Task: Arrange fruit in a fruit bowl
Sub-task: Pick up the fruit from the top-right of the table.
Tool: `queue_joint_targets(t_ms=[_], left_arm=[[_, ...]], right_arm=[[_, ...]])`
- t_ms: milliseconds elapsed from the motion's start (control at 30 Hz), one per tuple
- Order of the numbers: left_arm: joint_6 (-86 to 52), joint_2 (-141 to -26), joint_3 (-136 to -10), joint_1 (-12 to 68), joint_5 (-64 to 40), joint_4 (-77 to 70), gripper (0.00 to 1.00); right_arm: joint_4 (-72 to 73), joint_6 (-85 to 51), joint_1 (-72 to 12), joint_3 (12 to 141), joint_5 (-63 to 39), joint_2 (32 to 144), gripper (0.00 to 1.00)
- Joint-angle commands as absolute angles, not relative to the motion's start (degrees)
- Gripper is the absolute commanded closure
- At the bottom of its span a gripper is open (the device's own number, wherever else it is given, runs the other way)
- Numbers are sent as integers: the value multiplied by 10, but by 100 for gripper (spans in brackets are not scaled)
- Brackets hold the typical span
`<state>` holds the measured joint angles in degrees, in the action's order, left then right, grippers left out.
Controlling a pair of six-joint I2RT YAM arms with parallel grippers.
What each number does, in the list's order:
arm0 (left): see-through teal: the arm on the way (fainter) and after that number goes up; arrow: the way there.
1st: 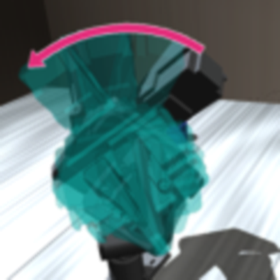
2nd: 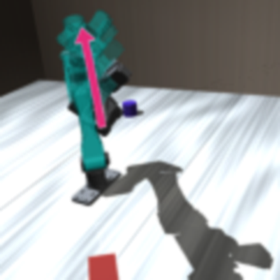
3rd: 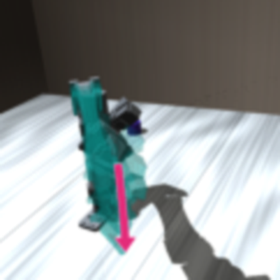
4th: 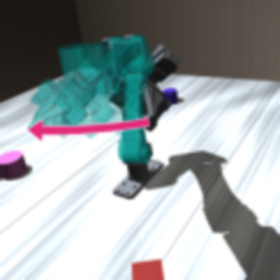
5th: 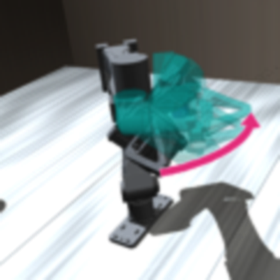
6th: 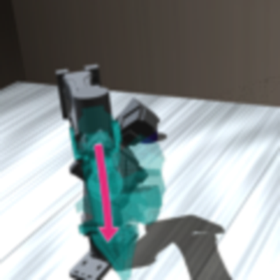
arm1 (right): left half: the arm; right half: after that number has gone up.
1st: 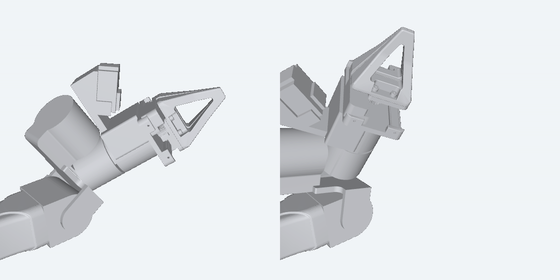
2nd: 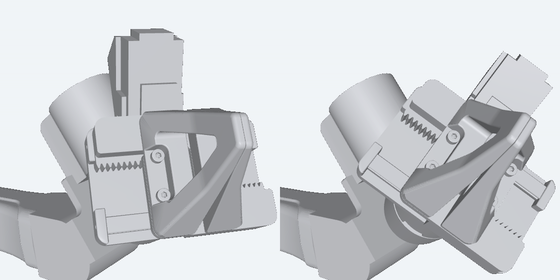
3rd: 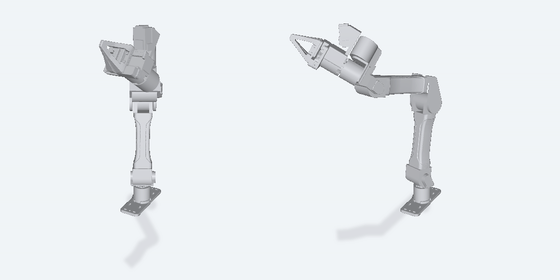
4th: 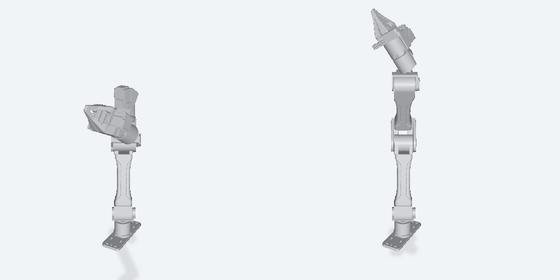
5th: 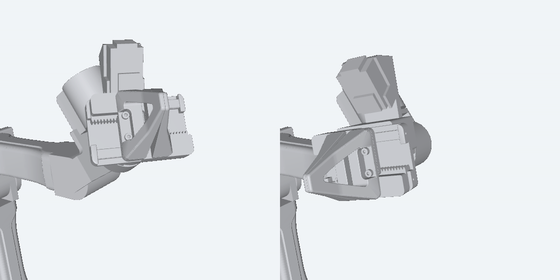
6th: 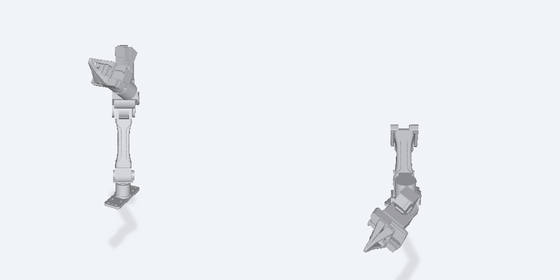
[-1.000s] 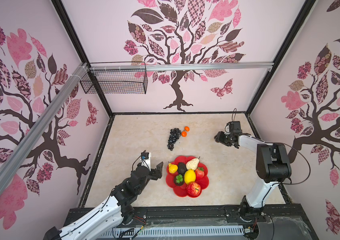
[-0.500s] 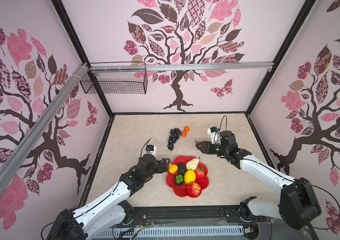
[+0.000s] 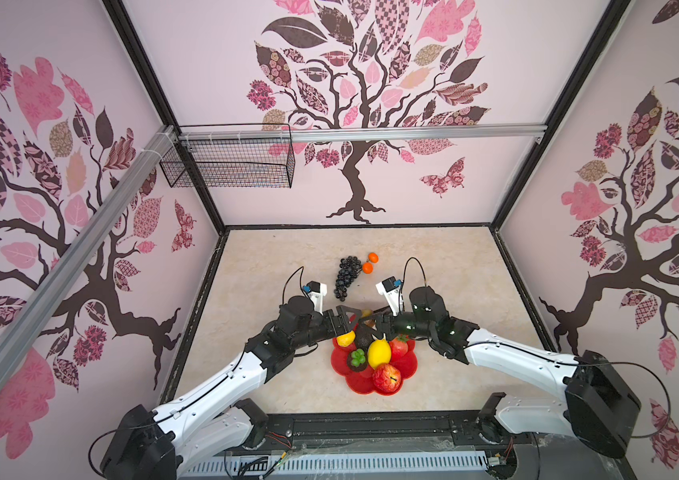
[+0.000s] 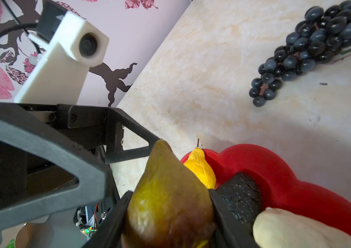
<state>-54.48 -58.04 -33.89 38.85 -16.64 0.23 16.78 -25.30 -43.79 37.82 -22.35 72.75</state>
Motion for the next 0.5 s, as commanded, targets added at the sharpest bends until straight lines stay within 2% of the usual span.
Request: queue_joint_targets(t_ms=[0, 233, 467], left_arm=[[-585, -581, -343, 387, -206, -57, 10], [-594, -596, -344, 388, -232, -75, 12], [-574, -599, -359, 392, -220, -15, 13]], right_arm=[[226, -242, -447, 365, -222, 727, 46], [286, -246, -466, 339, -215, 725, 46], [342, -251, -479, 324, -195, 725, 46]])
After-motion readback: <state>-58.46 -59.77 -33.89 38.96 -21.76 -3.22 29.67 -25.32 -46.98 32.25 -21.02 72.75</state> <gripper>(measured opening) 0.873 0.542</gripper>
